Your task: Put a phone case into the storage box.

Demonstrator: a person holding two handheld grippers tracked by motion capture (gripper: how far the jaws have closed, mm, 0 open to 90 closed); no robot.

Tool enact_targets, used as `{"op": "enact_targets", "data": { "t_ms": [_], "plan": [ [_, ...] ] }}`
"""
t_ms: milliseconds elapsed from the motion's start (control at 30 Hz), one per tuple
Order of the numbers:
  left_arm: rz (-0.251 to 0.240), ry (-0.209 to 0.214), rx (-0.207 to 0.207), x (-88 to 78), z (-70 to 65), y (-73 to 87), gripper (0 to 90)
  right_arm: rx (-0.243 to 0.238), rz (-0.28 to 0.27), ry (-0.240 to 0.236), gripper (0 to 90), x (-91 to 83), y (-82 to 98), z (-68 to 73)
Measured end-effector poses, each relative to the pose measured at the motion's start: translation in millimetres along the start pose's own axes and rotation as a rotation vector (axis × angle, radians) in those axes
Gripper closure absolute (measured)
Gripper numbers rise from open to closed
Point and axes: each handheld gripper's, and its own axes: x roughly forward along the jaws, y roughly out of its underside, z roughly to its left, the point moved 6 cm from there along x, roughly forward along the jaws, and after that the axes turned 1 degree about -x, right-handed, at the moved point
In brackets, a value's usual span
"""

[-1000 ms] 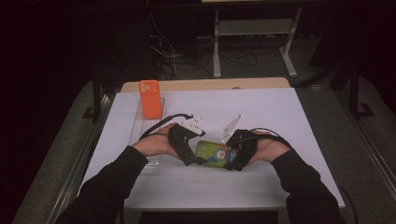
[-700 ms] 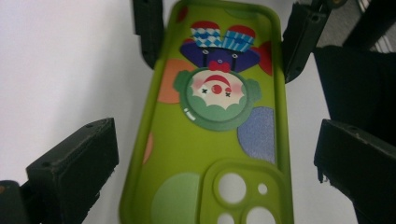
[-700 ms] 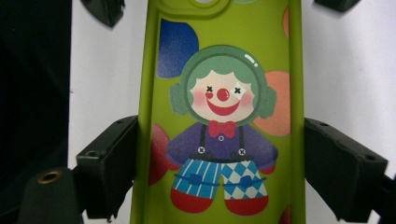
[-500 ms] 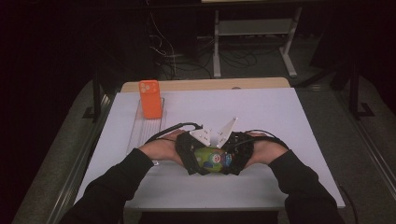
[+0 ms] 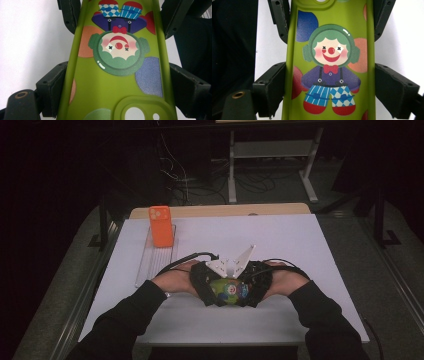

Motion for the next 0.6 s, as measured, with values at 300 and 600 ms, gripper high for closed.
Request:
{"op": "enact_targets", "data": {
  "t_ms": [300, 600],
  "plan": [
    [-0.005, 0.015, -0.035, 4.1, -5.0, 1.1, 14.8, 0.017, 0.006, -0.01, 14.7, 2.4, -0.6, 4.6],
    [-0.004, -0.043, -0.093, 4.6, -6.5, 6.6, 15.1, 0.063, -0.076, 0.045, 7.6, -9.5, 5.5, -4.2]
  ]
}}
